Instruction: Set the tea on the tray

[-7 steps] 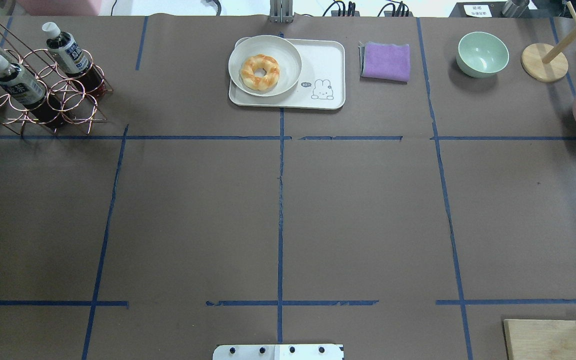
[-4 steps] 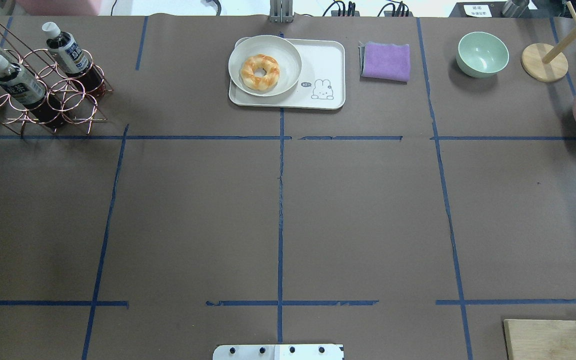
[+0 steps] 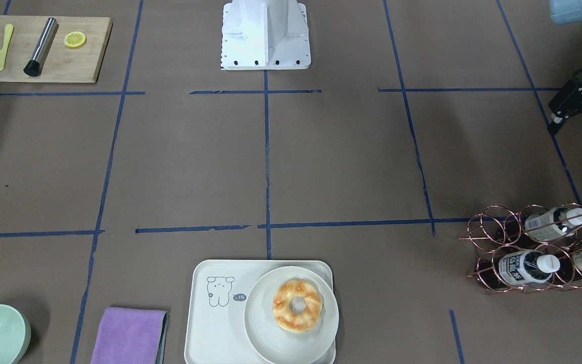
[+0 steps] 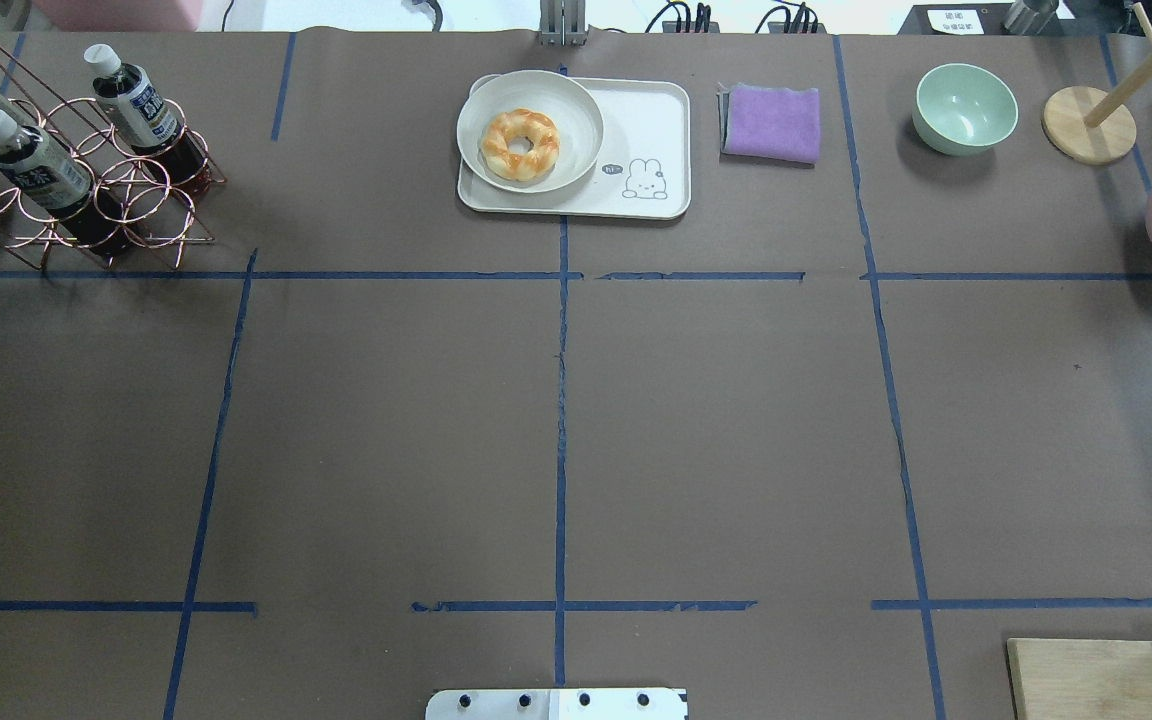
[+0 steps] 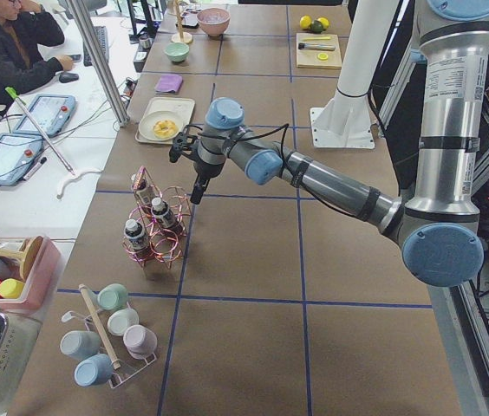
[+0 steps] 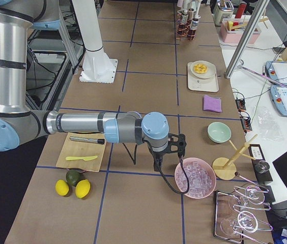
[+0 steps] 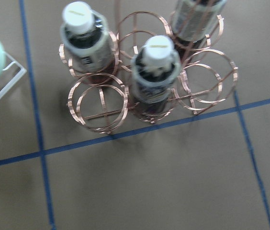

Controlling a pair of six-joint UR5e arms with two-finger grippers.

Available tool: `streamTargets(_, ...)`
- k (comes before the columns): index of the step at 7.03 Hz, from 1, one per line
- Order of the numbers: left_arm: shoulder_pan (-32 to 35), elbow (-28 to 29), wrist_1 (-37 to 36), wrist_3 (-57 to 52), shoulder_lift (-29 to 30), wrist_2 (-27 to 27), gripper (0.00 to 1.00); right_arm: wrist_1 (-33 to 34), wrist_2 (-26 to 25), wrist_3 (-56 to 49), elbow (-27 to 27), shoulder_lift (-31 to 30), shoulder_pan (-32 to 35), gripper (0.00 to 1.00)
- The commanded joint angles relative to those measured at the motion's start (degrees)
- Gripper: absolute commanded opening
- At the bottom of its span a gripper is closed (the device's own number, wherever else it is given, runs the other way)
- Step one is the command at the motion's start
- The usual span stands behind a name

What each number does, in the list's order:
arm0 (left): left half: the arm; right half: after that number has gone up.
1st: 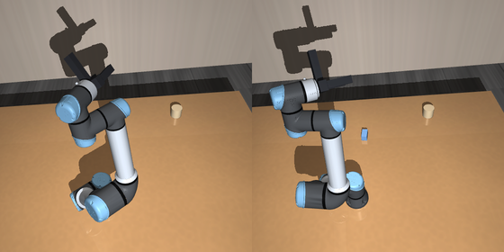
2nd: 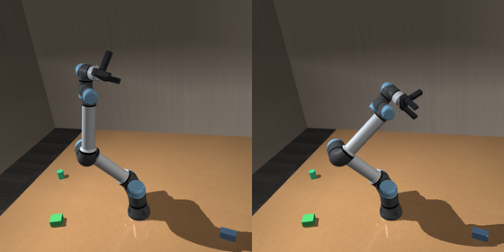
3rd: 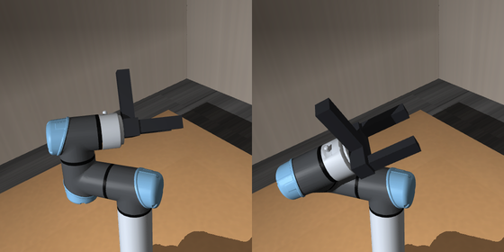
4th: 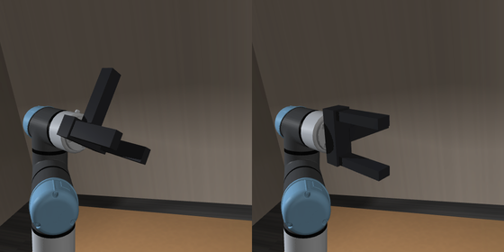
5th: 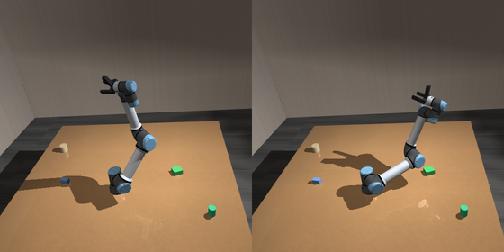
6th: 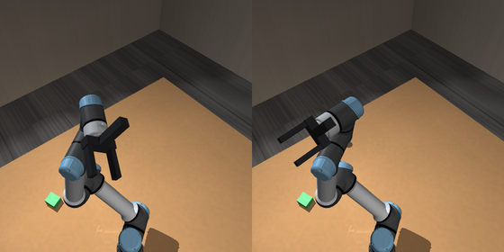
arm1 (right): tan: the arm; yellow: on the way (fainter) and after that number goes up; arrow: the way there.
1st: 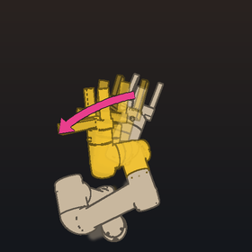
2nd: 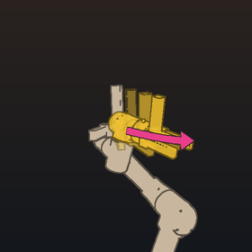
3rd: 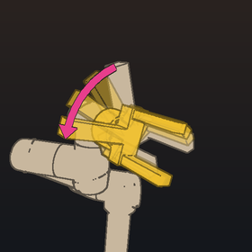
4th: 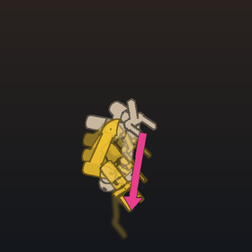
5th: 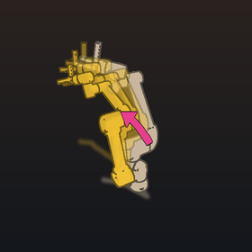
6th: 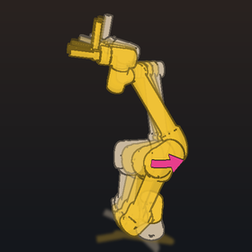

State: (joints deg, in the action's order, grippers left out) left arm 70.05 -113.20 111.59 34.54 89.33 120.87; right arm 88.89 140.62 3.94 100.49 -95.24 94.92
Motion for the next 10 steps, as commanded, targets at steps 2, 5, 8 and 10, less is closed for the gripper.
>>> streamTargets(2,-3.43,4.29,17.38,11.93,-0.82,-13.37,1.00,-0.03,-0.08,0.10,0.24,-0.21,0.00,1.00)
streamTargets(5,-6.83,13.68,31.55,16.88,-0.65,-23.80,1.00,-0.03,0.10,0.10,0.50,0.06,0.00,1.00)
streamTargets(8,-9.58,15.11,31.76,16.88,0.23,-25.95,0.85,-0.03,0.19,0.19,1.03,0.23,0.00,1.00)
streamTargets(10,-9.58,17.21,31.67,16.70,3.12,-25.95,0.81,-0.03,0.19,0.19,1.03,0.23,0.00,1.00)
